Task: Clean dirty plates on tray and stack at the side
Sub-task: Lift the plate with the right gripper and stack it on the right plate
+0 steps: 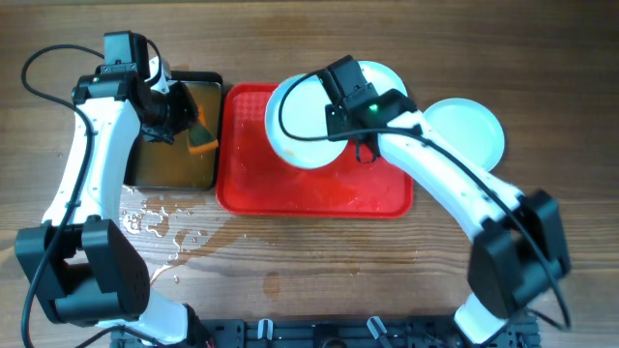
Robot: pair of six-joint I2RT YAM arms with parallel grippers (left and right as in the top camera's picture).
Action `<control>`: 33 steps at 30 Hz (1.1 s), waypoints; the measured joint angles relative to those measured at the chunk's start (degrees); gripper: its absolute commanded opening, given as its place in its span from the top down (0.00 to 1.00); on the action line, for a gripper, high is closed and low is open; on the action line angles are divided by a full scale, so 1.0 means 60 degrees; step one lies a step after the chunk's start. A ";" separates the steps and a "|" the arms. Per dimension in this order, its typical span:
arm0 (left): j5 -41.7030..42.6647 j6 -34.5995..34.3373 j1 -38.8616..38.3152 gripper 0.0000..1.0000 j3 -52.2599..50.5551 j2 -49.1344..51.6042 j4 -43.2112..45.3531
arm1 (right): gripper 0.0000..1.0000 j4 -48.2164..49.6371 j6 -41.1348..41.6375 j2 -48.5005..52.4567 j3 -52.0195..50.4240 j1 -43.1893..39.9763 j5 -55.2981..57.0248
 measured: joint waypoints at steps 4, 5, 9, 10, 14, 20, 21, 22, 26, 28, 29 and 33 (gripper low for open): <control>0.0000 0.0000 0.0000 0.96 0.0000 0.0000 0.0047 | 0.96 0.0062 -0.0426 -0.1082 0.0015 0.0750 0.2266; 0.0000 0.0000 0.0000 0.96 0.0000 0.0000 0.0055 | 0.96 0.0098 -0.0470 -0.1268 0.0036 0.1005 0.2965; 0.0000 -0.0004 0.0000 0.96 0.0000 0.0000 0.0113 | 0.96 0.0248 -0.0703 -0.1512 0.0069 0.2317 0.6127; 0.0000 0.0000 0.0000 0.96 0.0000 0.0000 0.0120 | 0.95 0.0273 -0.0750 -0.1512 0.0069 0.2608 0.6794; 0.0000 0.0000 0.0000 0.96 0.0000 0.0000 0.0135 | 0.96 0.0696 -0.0871 -0.1512 0.0069 0.3421 0.9129; 0.0000 0.0000 0.0000 0.96 0.0000 0.0000 0.0135 | 0.96 0.0925 -0.0925 -0.1515 0.0069 0.3508 0.9606; 0.0000 0.0000 0.0000 0.96 0.0000 0.0000 0.0135 | 0.95 0.0933 -0.0925 -0.1530 0.0069 0.3432 0.9162; 0.0000 0.0000 0.0000 0.96 0.0000 0.0000 0.0135 | 0.96 0.0947 -0.0925 -0.1566 0.0069 0.3311 0.8561; 0.0000 0.0000 0.0000 0.96 0.0000 0.0000 0.0138 | 0.96 0.0787 -0.0885 -0.2058 0.0069 0.2091 0.5100; 0.0000 0.0000 0.0000 0.96 0.0000 0.0000 0.0138 | 0.96 0.0568 -0.0838 -0.2393 0.0069 0.1089 0.3286; 0.0000 0.0000 0.0000 0.96 0.0000 0.0000 0.0135 | 0.96 0.0430 -0.0761 -0.2579 0.0076 0.0415 0.2397; -0.0015 0.0000 0.0000 0.96 0.0000 0.0000 0.0138 | 0.96 -0.0525 -0.0273 -0.2958 0.0102 -0.3187 -0.1166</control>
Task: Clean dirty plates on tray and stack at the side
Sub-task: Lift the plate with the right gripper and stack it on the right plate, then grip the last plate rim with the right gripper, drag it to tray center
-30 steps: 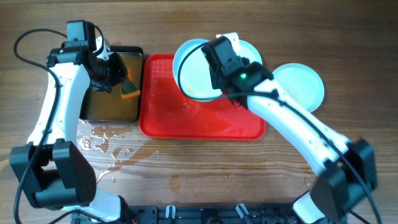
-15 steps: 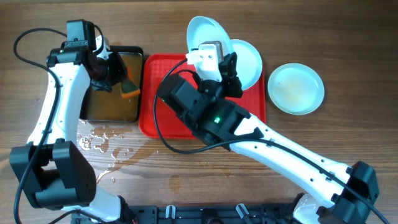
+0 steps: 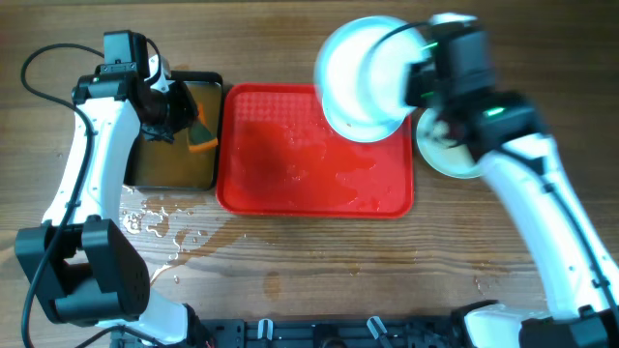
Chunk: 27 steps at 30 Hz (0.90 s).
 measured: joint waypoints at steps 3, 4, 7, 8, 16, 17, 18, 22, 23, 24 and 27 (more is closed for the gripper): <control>-0.0015 0.0000 0.0000 0.96 0.0000 0.0000 0.0000 | 0.96 -0.0845 0.0189 0.0022 0.0000 -0.2284 -0.1188; -0.0015 0.0000 0.0000 0.96 0.0000 0.0000 0.0000 | 0.96 -0.1031 0.0222 0.0040 -0.0007 -0.2994 -0.1362; -0.0015 0.0000 0.0000 0.96 0.0000 0.0000 0.0004 | 0.96 -0.1031 0.0299 0.0222 -0.0342 -0.4382 -0.1676; -0.0015 0.0000 0.0000 0.96 0.0000 0.0000 0.0007 | 0.96 -0.0914 0.0299 0.0382 -0.0612 -0.4798 -0.1749; -0.0015 0.0000 0.0000 0.96 0.0000 0.0000 0.0146 | 0.96 0.0590 0.0423 0.1861 -0.2608 -0.5672 -0.1865; -0.0015 0.0000 0.0000 0.96 0.0000 0.0000 0.0146 | 0.95 0.0812 0.0444 0.2106 -0.2699 -0.5672 -0.1967; -0.0015 0.0000 0.0000 0.96 0.0000 0.0000 0.0146 | 0.91 0.0878 0.0452 0.2251 -0.2728 -0.5672 -0.2033; -0.0015 0.0000 0.0000 0.96 0.0000 0.0004 0.0146 | 0.71 0.0954 0.0539 0.2699 -0.2747 -0.5672 -0.2572; -0.0015 0.0000 0.0000 0.96 0.0000 0.0000 0.0146 | 0.70 0.0929 0.0583 0.2699 -0.2743 -0.5672 -0.2776; -0.0015 0.0000 0.0000 0.96 0.0000 0.0000 0.0146 | 0.67 0.0845 0.0583 0.2699 -0.2743 -0.5672 -0.3042; -0.0015 0.0000 0.0000 0.96 0.0000 0.0004 0.0146 | 0.52 0.0641 0.0430 0.2685 -0.2703 -0.5643 -0.3763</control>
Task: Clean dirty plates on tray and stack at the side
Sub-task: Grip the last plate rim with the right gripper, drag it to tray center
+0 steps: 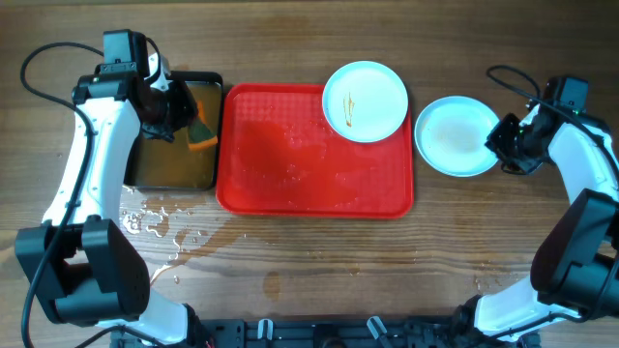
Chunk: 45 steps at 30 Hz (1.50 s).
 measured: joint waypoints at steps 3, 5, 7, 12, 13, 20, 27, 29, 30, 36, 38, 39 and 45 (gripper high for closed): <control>0.0000 0.0000 0.0000 0.96 0.0000 -0.0004 0.0004 | 0.34 -0.0342 -0.0401 -0.0102 0.0503 0.0321 -0.0656; 0.0000 0.0000 0.0000 0.96 0.0000 -0.0004 0.0044 | 0.32 -0.0477 -0.0590 -0.0160 0.0889 0.0656 -0.0831; 0.0000 -0.0004 0.0000 0.96 0.0000 -0.0004 0.0095 | 0.31 -0.0528 -0.0707 -0.0229 0.1326 0.1209 -0.0976; 0.0000 -0.0004 -0.0018 0.96 0.0000 0.0000 0.0087 | 0.30 0.0000 -0.0747 -0.0302 0.1679 0.2667 -0.1075; 0.0000 -0.0004 -0.0036 0.96 0.0000 0.0000 0.0095 | 0.30 0.0186 -0.0685 -0.0302 0.1679 0.2991 -0.0984; 0.0004 -0.0004 -0.0295 0.96 0.0000 0.0000 0.0441 | 0.29 0.0499 -0.0270 -0.0280 0.1679 0.4218 -0.0262; 0.0000 -0.0004 -0.0324 0.96 0.0000 0.0000 0.0608 | 0.29 0.0506 -0.0204 0.0346 0.1698 0.4422 0.0062; 0.0004 -0.0004 -0.0324 0.96 0.0000 0.0000 0.0608 | 0.29 0.0503 -0.0204 0.0579 0.1698 0.4430 0.0069; 0.0004 -0.0004 -0.0324 0.96 0.0000 0.0000 0.0608 | 0.29 0.0503 -0.0204 0.0648 0.1698 0.4430 0.0091; 0.0004 -0.0004 -0.0324 0.96 0.0000 0.0000 0.0608 | 0.31 0.0506 -0.0204 0.0710 0.1698 0.4430 0.0095; 0.0004 -0.0004 -0.0324 0.96 0.0000 0.0000 0.0608 | 0.31 0.0510 -0.0200 0.0714 0.1698 0.4441 0.0138; 0.0000 -0.0004 -0.0324 0.96 0.0000 0.0000 0.0608 | 0.31 0.0543 -0.0197 0.0721 0.1698 0.4466 0.0215; 0.0004 -0.0004 -0.0331 0.96 0.0000 0.0000 0.0608 | 0.35 0.0765 -0.0171 0.1468 0.1716 0.4783 0.0382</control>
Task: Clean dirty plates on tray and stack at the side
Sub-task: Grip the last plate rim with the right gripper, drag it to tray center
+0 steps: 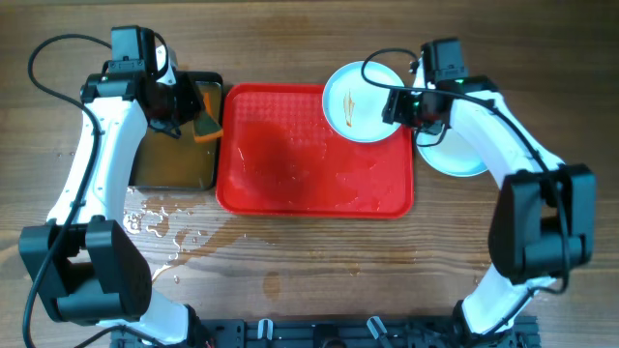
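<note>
A white plate [360, 101] with a brownish streak lies at the back right corner of the red tray [290, 164]. My right gripper [398, 106] is at this plate's right rim, and its fingers look open. To the right of the tray, the clean pale plates [459, 159] are stacked on the table, partly under my right arm. My left gripper [196, 114] is shut on an orange and green sponge [207, 127], held over the right edge of the dark water tub [169, 159].
Spilled water [160, 227] lies on the wooden table in front of the tub. The tray's surface is wet. Cables loop behind both arms at the back of the table.
My right gripper has moved from the far right of the clean plates to the right rim of the dirty plate on the tray. The left gripper and sponge have shifted slightly back and right.
At first my right gripper held a white plate over the tray while the left held the sponge at the tub. Then the plate was above the tray's right end. Later it lay on the stack beside the tray, let go. Now the right gripper is at the streaked plate.
</note>
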Robot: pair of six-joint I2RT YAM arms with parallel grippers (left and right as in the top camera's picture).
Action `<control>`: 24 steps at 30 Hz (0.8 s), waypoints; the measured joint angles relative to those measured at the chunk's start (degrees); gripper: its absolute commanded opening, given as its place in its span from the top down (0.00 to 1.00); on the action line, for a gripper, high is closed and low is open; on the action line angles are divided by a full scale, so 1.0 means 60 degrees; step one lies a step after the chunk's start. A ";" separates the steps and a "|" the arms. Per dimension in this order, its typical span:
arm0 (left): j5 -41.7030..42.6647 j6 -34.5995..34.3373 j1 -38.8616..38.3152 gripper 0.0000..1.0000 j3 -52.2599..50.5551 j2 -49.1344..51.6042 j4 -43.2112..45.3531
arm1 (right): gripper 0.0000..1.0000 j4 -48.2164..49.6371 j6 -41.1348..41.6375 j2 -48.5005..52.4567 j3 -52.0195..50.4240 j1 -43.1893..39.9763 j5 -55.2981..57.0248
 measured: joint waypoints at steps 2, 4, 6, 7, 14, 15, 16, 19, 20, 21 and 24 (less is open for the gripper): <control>0.0000 0.0000 0.0000 0.96 0.0000 0.0000 0.0000 | 0.38 0.0091 0.0007 0.0259 0.0000 0.0076 0.0015; 0.0000 0.0000 0.0000 0.96 0.0000 0.0000 0.0004 | 0.54 0.0168 0.0055 0.0452 0.0000 0.0102 0.0066; 0.0000 0.0000 0.0000 0.96 0.0000 0.0000 0.0004 | 0.63 0.0244 0.0102 0.0466 0.0000 0.0102 0.0160; 0.0000 0.0000 0.0000 0.96 0.0000 0.0000 0.0004 | 0.67 0.0270 0.0087 0.0466 0.0000 0.0102 0.0193; 0.0000 0.0000 0.0000 0.96 0.0000 0.0000 0.0007 | 0.96 0.0222 0.0025 0.0947 0.0015 0.0149 0.0277; -0.0004 0.0000 0.0000 0.96 0.0000 0.0000 0.0011 | 0.96 0.0171 -0.0168 0.0943 0.0040 0.0193 0.0182; 0.0000 0.0000 0.0000 0.96 0.0000 0.0000 0.0015 | 0.96 0.0087 -0.0310 0.0943 0.0069 0.0284 0.0076; 0.0000 0.0000 0.0000 0.96 0.0000 0.0000 0.0047 | 0.96 -0.0514 -0.0645 0.0943 0.0149 0.0579 -0.0175; 0.0000 0.0000 0.0000 0.96 0.0000 0.0000 0.0055 | 0.96 -0.0809 -0.0732 0.0943 0.0200 0.0710 -0.0226; -0.0004 0.0000 0.0000 0.96 0.0000 0.0000 0.0047 | 0.96 -0.1082 -0.0790 0.0943 0.0244 0.0863 -0.0262; 0.0000 0.0000 0.0000 0.96 0.0000 0.0000 0.0058 | 0.87 -0.1741 -0.0922 0.0943 0.0408 0.1330 -0.0419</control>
